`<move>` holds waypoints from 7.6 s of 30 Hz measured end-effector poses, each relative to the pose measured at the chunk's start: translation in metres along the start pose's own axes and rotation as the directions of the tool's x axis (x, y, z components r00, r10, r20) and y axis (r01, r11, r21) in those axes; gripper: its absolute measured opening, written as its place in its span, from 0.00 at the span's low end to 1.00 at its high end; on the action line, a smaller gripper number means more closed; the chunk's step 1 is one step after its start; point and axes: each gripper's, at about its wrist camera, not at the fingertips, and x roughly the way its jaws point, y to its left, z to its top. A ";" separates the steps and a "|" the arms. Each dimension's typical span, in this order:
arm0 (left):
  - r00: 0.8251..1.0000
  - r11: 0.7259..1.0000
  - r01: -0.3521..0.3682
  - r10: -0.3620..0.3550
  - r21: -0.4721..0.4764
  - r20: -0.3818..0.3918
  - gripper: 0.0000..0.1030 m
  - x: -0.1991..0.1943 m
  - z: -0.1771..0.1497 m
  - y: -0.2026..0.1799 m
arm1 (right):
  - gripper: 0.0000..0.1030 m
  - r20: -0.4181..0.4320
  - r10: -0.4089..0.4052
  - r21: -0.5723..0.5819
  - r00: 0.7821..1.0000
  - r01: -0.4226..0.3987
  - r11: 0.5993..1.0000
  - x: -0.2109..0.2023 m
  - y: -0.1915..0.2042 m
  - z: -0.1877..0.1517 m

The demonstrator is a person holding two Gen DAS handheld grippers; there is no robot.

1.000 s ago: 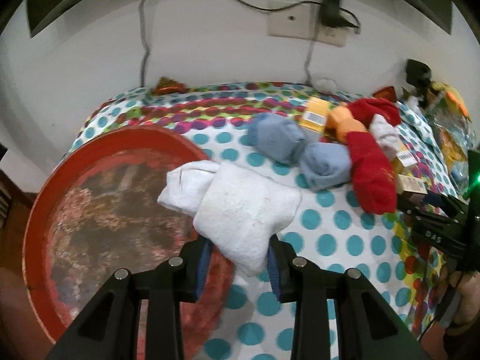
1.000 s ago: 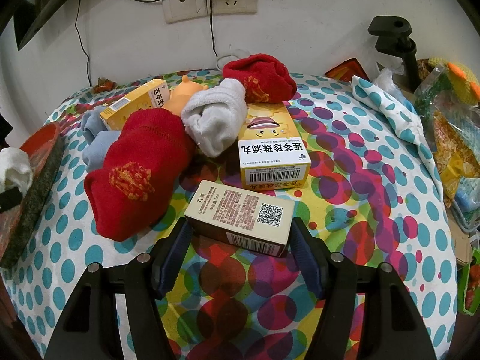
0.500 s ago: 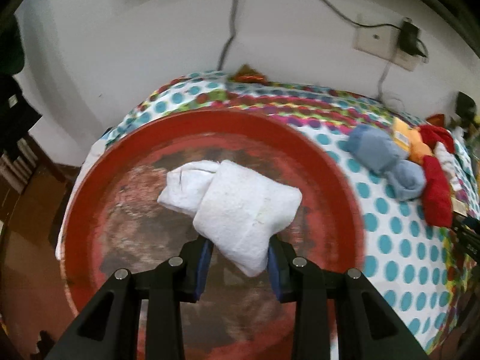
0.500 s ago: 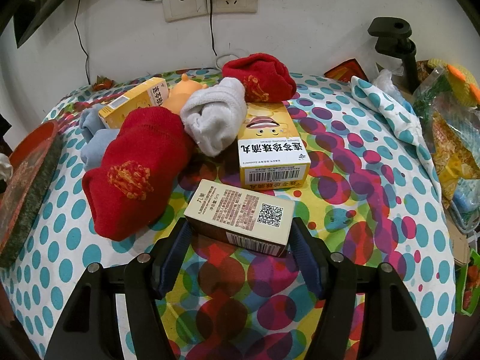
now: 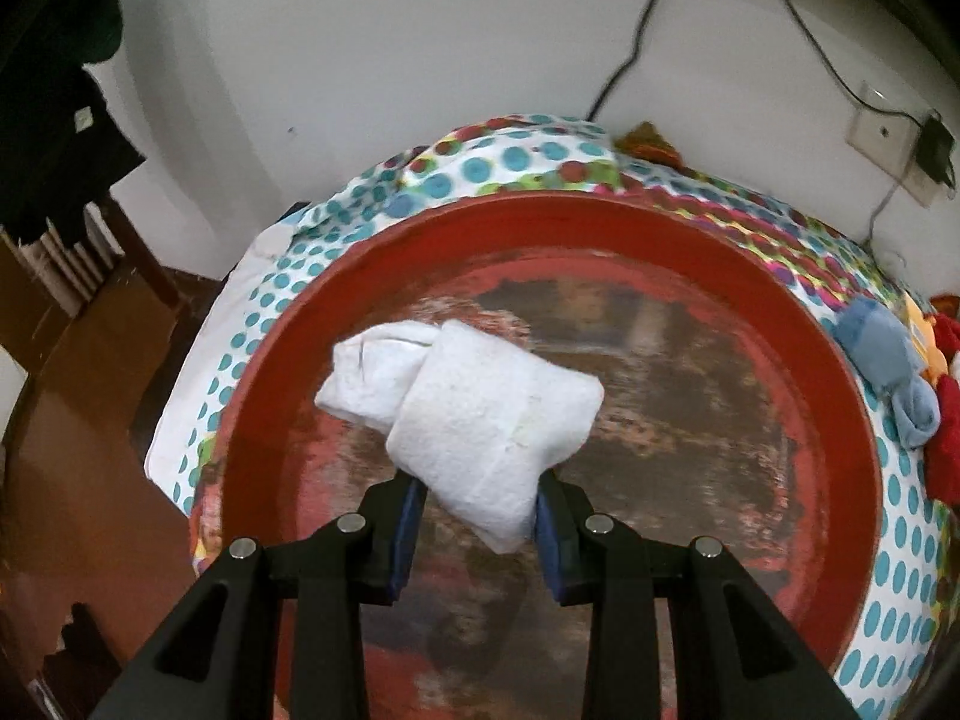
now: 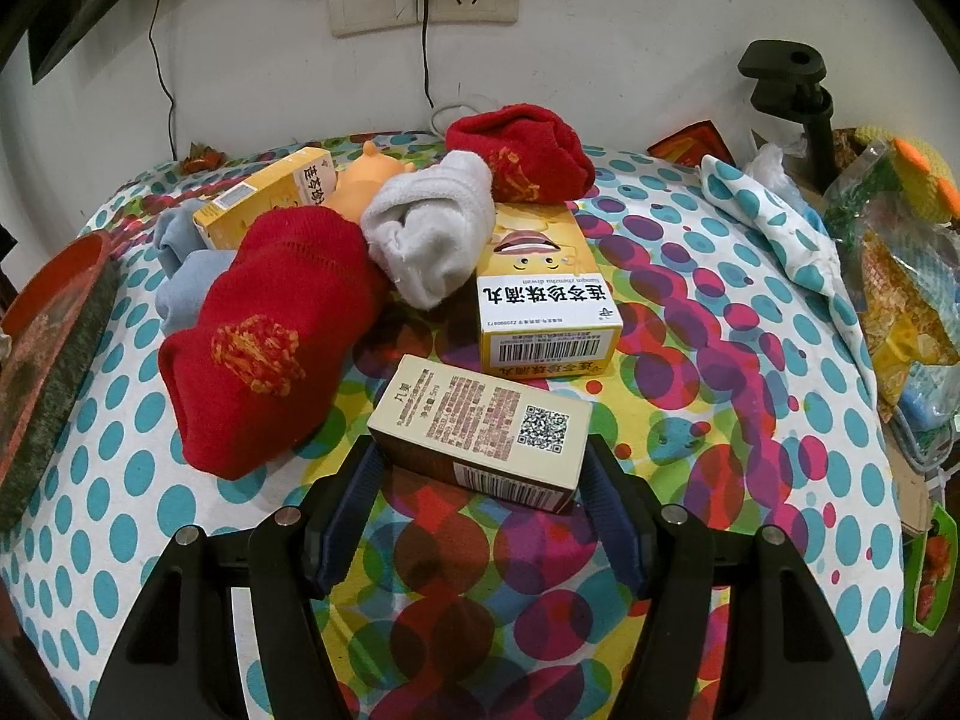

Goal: Organize objects
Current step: 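Carry the white sock onto the red tray and open the left gripper, then grasp the beige medicine box with the right gripper and lift it, then carry the beige box onto the red tray and open the right gripper, then return the right gripper to the pile and grasp the red sock, then grasp the light blue sock with the left gripper while the right gripper holds the red sock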

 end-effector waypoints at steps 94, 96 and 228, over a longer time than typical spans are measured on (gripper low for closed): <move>0.971 0.995 0.098 -0.092 -0.018 0.223 0.54 -0.059 -0.063 0.044 | 0.61 0.024 0.251 -0.311 0.968 -0.232 0.922 -0.056 0.245 0.024; 0.970 0.996 0.089 -0.085 -0.007 0.228 0.54 -0.059 -0.063 0.044 | 0.61 0.011 0.258 -0.335 0.966 -0.239 0.911 -0.050 0.263 0.027; 0.943 0.542 0.267 -0.317 0.797 -0.101 0.54 0.005 -0.010 -0.364 | 0.45 0.051 0.152 0.021 0.987 -0.154 0.988 -0.027 -0.044 -0.020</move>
